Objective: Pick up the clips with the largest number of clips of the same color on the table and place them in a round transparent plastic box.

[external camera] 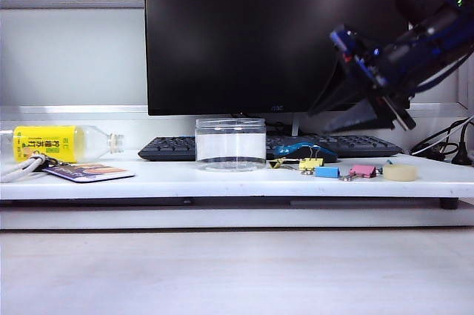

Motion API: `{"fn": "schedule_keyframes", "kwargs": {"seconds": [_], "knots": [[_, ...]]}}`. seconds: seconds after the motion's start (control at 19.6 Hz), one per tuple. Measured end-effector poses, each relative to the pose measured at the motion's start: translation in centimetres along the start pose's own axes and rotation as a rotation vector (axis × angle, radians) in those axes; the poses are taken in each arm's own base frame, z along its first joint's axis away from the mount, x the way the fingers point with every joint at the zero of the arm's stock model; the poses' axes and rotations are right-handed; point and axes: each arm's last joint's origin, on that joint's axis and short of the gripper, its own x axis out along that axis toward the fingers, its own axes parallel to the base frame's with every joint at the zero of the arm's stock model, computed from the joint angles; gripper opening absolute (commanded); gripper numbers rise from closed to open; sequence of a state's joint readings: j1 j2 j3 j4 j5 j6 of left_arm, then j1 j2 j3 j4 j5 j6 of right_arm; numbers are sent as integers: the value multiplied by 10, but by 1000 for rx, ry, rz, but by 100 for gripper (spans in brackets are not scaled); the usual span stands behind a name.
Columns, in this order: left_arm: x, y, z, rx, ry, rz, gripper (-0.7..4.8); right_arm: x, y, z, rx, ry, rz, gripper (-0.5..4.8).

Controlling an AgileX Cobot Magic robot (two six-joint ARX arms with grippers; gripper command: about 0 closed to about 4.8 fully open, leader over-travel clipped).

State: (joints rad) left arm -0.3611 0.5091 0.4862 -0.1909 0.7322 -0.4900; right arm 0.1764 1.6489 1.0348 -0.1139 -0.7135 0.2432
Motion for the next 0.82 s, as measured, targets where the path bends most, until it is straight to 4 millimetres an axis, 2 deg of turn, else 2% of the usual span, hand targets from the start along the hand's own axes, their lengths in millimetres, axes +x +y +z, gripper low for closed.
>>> {"fn": "schedule_keyframes", "kwargs": {"seconds": [0.1,0.31,0.66,0.82], "knots": [[16,-3,1,39,34,70,345,3,-3,-2,-28,5,-49,181],[41,-3,-14,69,143,180,345,4,-3,-2,-76,2,-83,181],[49,-6,-14,93,141,162,345,4,-3,0,-92,-12,-84,181],[49,-7,-12,101,122,145,345,10,-9,-3,-83,1,-87,181]]}}
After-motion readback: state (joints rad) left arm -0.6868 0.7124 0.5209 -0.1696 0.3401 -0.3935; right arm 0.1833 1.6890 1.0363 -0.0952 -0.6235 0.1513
